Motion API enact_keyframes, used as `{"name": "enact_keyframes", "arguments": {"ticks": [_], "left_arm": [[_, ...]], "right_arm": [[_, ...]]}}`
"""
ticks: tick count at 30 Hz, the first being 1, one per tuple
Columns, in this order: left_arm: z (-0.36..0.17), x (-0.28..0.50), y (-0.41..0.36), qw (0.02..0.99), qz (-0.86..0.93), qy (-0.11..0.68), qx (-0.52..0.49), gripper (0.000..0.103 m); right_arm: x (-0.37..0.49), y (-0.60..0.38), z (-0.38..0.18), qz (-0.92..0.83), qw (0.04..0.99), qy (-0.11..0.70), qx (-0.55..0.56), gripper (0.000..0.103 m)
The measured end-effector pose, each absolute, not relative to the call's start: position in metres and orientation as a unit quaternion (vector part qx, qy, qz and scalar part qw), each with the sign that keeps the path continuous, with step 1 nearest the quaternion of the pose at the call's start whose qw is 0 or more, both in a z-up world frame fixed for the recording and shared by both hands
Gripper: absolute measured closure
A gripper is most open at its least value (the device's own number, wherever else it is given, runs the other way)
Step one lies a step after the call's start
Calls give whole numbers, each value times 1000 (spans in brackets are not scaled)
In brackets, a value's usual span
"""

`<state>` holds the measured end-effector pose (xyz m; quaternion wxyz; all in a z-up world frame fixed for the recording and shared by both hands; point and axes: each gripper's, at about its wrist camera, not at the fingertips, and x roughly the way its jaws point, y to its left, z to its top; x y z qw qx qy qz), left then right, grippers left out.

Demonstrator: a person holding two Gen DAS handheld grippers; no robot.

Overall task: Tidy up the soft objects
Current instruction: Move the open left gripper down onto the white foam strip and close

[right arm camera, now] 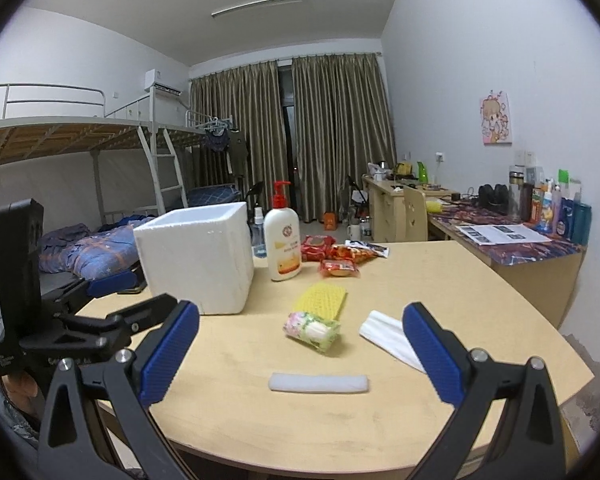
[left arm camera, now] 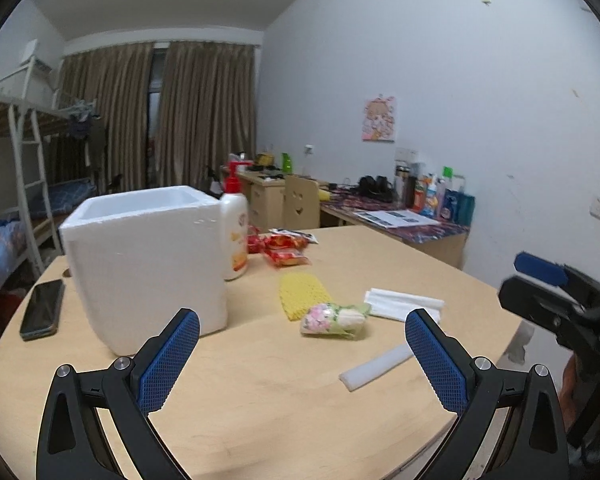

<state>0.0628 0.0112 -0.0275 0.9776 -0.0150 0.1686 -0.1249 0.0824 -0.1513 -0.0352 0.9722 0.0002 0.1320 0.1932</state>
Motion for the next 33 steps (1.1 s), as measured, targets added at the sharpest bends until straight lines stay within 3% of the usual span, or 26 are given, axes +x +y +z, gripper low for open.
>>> {"name": "enact_keyframes", "arguments": {"ticks": [10,27,33], "left_arm": [[-41,84,-15,965,-182,189,15,0],[-81,137,-45,919,-259,295,27,1],[-93,151,-61,900,-285,327,48,12]], "right_arm": [[104,-172,-44,174,971,164,19,0],[145,-204,-66,150,966,207,37,0],[157,-213,-71,155,963,215,43,0]]}}
